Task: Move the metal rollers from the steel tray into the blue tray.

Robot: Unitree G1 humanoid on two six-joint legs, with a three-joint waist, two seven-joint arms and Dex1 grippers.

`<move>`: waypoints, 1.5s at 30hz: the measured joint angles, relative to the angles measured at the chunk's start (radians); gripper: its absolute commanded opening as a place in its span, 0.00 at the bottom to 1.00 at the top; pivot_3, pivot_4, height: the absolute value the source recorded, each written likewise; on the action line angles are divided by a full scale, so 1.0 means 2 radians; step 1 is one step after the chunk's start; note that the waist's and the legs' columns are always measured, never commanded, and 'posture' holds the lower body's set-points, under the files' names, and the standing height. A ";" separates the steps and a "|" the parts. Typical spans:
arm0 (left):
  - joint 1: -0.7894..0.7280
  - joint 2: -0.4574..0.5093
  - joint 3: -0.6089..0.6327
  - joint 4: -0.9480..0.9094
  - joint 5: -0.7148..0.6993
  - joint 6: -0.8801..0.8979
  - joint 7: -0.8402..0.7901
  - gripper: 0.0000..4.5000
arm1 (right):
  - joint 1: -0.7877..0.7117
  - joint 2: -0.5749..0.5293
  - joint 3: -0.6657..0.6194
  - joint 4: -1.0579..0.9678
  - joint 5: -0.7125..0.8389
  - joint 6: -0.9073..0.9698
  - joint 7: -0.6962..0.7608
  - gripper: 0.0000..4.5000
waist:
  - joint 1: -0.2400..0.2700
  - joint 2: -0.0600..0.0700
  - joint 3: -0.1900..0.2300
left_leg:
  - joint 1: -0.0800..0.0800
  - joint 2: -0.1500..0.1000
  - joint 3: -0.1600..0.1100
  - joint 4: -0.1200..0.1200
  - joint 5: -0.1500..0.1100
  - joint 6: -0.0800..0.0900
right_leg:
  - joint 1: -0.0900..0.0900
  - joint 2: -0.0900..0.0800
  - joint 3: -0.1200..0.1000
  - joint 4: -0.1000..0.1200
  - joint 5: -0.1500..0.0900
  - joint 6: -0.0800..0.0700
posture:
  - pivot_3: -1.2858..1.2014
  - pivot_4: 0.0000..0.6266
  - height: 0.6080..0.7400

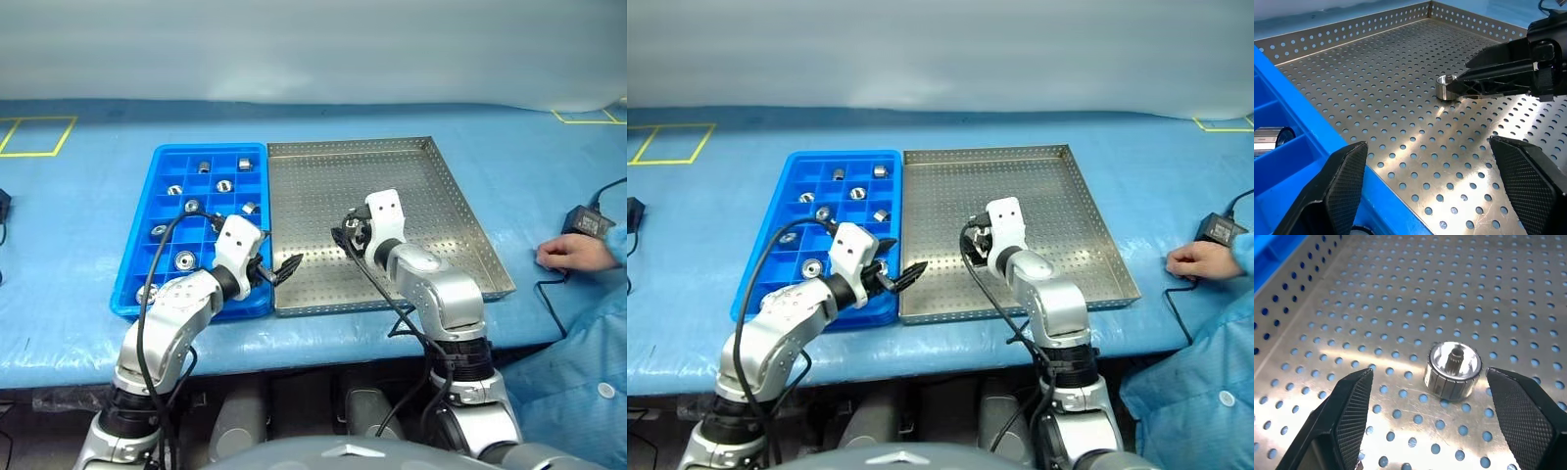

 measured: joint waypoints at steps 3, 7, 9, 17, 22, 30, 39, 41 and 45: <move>0.000 0.000 0.000 0.000 0.000 0.000 0.003 0.96 | 0.000 0.001 0.003 0.023 -0.004 -0.019 0.000 0.87 | 0.000 0.000 0.000 | 0.000 0.000 0.000 0.000 0.000 0.000 | 0.000 0.000 0.000 0.000 0.000 0.000 | 0.51 0.24 1.00; 0.001 0.000 0.000 0.000 0.000 0.000 0.007 0.96 | -0.006 0.010 0.002 0.052 -0.010 -0.046 -0.008 0.87 | 0.000 0.000 0.000 | 0.000 0.000 0.000 -0.001 0.000 0.000 | 0.000 0.001 0.000 0.000 0.000 0.000 | 0.51 0.24 1.00; 0.003 0.000 -0.001 0.000 0.000 0.000 0.008 0.96 | -0.017 0.019 -0.004 0.072 -0.009 -0.060 -0.011 0.87 | 0.000 0.000 0.000 | 0.000 0.000 0.000 -0.001 0.000 0.000 | 0.000 0.001 0.000 0.000 0.000 0.000 | 0.51 0.24 1.00; 0.008 0.000 -0.001 0.000 0.000 0.000 0.012 0.98 | -0.042 0.029 -0.016 0.149 -0.017 -0.106 -0.031 0.60 | 0.001 0.000 0.000 | 0.000 0.000 0.000 -0.001 0.000 0.000 | 0.000 0.001 0.000 0.000 0.000 0.000 | 0.52 0.24 1.00; 0.009 0.000 -0.001 0.000 0.000 0.000 0.017 0.98 | -0.047 0.029 -0.016 0.156 -0.022 -0.106 -0.041 0.42 | 0.001 0.000 0.000 | 0.000 0.000 0.000 -0.001 0.000 0.000 | 0.000 0.001 0.000 0.000 0.000 0.000 | 0.52 0.24 1.00; 0.017 0.014 0.028 -0.019 -0.006 0.010 0.019 0.98 | -0.031 0.008 0.000 0.085 -0.007 -0.096 0.000 0.39 | 0.001 0.000 0.000 | 0.000 0.001 0.000 -0.001 0.000 0.000 | -0.001 0.001 0.000 0.000 0.000 0.000 | 0.52 0.24 1.00; 0.062 0.063 0.157 -0.088 -0.041 0.084 0.030 0.98 | -0.030 0.030 0.103 -0.099 0.143 0.030 0.128 0.39 | 0.007 0.000 0.000 | 0.002 0.002 -0.001 -0.003 0.000 -0.001 | 0.000 0.001 -0.001 0.000 -0.001 -0.002 | 0.54 0.24 1.00; 0.074 0.065 0.175 -0.091 -0.041 0.095 0.034 0.98 | -0.034 0.033 0.128 -0.093 0.144 0.034 0.131 0.39 | 0.011 0.000 0.000 | 0.003 0.001 -0.001 -0.003 0.000 -0.001 | 0.000 0.000 -0.001 0.000 -0.001 -0.002 | 0.55 0.24 1.00; 0.089 0.066 0.200 -0.101 -0.043 0.109 0.044 0.98 | -0.038 0.038 0.171 -0.066 0.128 0.033 0.124 0.39 | 0.015 -0.001 0.000 | 0.003 0.001 -0.001 -0.003 -0.002 -0.004 | 0.000 0.000 -0.002 -0.001 -0.001 -0.002 | 0.55 0.24 1.00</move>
